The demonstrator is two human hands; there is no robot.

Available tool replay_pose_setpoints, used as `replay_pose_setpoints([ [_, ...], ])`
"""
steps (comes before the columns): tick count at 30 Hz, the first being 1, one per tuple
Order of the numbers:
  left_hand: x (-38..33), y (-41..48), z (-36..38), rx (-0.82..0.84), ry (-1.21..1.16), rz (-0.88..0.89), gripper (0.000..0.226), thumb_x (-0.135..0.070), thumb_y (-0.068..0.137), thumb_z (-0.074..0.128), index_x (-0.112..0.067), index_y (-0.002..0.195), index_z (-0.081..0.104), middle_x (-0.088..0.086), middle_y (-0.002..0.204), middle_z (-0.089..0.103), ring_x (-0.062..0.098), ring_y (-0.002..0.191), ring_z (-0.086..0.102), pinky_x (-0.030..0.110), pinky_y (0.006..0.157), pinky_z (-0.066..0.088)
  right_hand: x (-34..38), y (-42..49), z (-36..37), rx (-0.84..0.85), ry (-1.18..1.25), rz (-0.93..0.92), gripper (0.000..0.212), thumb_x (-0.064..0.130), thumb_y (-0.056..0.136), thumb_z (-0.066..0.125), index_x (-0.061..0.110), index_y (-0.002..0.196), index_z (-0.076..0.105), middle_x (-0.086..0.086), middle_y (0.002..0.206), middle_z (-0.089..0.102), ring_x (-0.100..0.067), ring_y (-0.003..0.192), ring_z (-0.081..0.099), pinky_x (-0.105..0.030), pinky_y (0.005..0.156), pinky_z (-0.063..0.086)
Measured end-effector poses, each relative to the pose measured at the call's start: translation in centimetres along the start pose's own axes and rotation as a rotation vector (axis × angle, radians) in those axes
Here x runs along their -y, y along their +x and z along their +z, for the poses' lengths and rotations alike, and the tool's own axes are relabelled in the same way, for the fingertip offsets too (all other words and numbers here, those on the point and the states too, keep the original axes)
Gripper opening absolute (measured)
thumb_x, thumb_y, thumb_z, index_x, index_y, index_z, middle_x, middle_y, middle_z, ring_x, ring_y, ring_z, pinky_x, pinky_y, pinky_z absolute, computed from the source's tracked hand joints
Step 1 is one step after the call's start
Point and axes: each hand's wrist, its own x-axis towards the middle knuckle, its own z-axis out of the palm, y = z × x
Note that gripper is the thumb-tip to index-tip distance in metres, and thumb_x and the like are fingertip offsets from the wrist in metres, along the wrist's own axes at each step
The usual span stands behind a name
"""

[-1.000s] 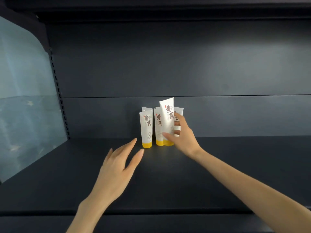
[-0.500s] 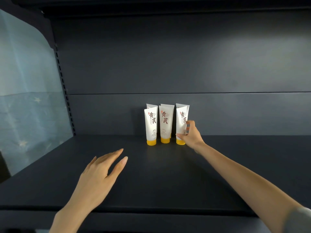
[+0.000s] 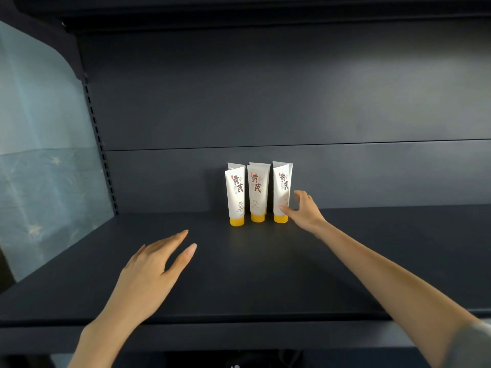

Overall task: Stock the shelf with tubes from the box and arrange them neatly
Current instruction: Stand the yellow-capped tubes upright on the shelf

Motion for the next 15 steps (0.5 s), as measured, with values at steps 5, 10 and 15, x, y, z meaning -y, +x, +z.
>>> replay_pose_setpoints([
  [5,0.7,0.1,-0.5,0.016,0.094,0.031,0.065,-0.062,0.085,0.027,-0.036,0.145,0.031,-0.011,0.147,0.041,0.008,0.136,0.035,0.035,0.113,0.025,-0.4,-2.9,-3.1,0.062,-0.415,-0.085,0.069,0.049,0.097,0.041,0.018,0.152,0.013,-0.002,0.160,0.013,-0.023,0.146,0.017,-0.048,0.114,0.025],
  [10,1.9,0.7,0.0,0.097,0.370,0.065,0.060,-0.054,0.096,0.014,-0.032,0.150,0.001,-0.012,0.158,0.012,0.010,0.146,0.011,0.038,0.119,0.010,-0.4,-7.5,-6.0,0.057,-0.713,-0.102,0.065,0.056,0.097,0.026,0.024,0.152,0.012,-0.001,0.161,0.004,-0.022,0.148,-0.001,-0.053,0.117,0.006],
  [15,1.3,0.4,0.9,0.115,0.399,0.129,0.063,-0.055,0.095,0.013,-0.029,0.151,-0.001,-0.010,0.160,0.007,0.012,0.146,0.009,0.040,0.118,0.010,-0.3,-13.1,-8.6,-0.001,-0.820,-0.055,0.069,0.061,0.095,0.020,0.021,0.152,0.015,0.001,0.161,0.006,-0.019,0.148,0.002,-0.052,0.117,0.003],
])
